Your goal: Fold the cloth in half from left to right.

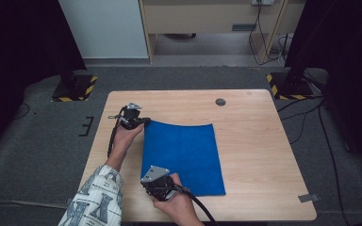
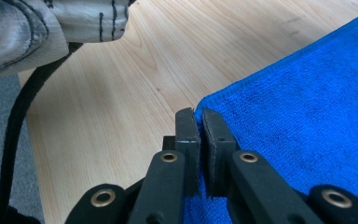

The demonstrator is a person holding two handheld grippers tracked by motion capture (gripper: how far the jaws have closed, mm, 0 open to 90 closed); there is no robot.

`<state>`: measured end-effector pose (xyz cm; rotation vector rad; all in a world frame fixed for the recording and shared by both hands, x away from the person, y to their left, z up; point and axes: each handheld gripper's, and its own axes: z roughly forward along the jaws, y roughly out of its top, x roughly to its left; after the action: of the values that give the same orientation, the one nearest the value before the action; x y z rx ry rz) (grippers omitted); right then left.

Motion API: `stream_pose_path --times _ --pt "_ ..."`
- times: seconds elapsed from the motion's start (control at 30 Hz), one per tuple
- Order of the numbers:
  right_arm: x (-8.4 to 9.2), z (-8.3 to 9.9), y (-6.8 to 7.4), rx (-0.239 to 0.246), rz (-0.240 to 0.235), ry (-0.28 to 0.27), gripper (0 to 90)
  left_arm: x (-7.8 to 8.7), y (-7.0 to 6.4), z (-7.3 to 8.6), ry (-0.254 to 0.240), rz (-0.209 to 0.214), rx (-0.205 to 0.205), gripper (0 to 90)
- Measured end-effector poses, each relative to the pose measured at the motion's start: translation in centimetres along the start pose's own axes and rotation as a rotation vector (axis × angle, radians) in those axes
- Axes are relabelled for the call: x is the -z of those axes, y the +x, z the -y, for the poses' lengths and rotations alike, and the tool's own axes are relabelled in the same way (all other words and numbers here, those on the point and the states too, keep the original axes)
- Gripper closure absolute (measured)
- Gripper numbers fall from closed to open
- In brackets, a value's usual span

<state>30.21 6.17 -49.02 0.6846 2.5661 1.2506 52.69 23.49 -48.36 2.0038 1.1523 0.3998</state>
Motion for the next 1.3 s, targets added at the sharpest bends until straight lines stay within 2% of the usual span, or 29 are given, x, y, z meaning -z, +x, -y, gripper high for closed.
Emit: stream_pose_path --times 0.23,0.4,0.6,0.77,0.83,0.87,0.9,1.0,1.1,1.13,1.17,1.2,1.23,1.3 --pt "-0.6 -0.7 0.6 0.002 -0.008 -0.011 86.5 1.0 0.8 0.0 -0.001 -0.007 -0.004 87.8" --pt "-1.3 -1.4 1.0 -0.029 -0.033 -0.039 86.4 1.5 1.6 0.0 0.005 -0.02 -0.008 87.7" --pt "-1.3 -1.9 0.7 -0.071 -0.047 -0.067 86.5 1.3 1.3 -0.3 -0.012 -0.014 0.009 87.7" --pt "-0.5 -1.6 0.1 -0.077 -0.027 -0.072 86.5 0.4 0.2 -1.0 -0.01 -0.008 0.004 87.7" --pt "0.4 -0.9 -0.6 -0.095 -0.016 -0.086 86.6 -0.5 -0.9 -1.4 -0.018 -0.007 0.004 87.7" --pt "0.7 -0.6 -0.9 -0.097 -0.012 -0.09 86.6 -0.5 -0.9 -1.4 -0.018 -0.007 0.004 87.7" --pt "1.1 -0.2 -1.2 -0.107 -0.009 -0.093 86.6 -1.2 -1.8 -1.6 -0.006 -0.009 0.0 87.7" --pt "2.1 0.8 -2.0 -0.125 0.0 -0.096 86.6 -2.4 -3.2 -2.1 0.001 -0.006 -0.008 87.7" --pt "3.2 2.0 -2.9 -0.141 0.018 -0.094 86.7 -3.3 -4.4 -2.7 0.005 -0.004 -0.022 87.6" --pt "3.2 2.0 -2.9 -0.141 0.018 -0.094 86.7 -3.3 -4.4 -2.7 0.005 -0.004 -0.022 87.6" --pt "4.0 2.9 -3.6 -0.161 0.03 -0.096 86.8 -3.9 -5.2 -3.2 0.006 -0.004 -0.033 87.6" --pt "4.0 2.9 -3.6 -0.161 0.03 -0.096 86.8 -3.9 -5.2 -3.2 0.006 -0.004 -0.033 87.6" --pt "4.8 3.7 -4.1 -0.175 0.04 -0.094 86.8 -4.3 -6.0 -3.5 -0.002 -0.001 -0.035 87.6" --pt "5.5 4.3 -4.6 -0.184 0.047 -0.093 86.8 -4.8 -6.7 -3.7 0.001 0.001 -0.039 87.6"
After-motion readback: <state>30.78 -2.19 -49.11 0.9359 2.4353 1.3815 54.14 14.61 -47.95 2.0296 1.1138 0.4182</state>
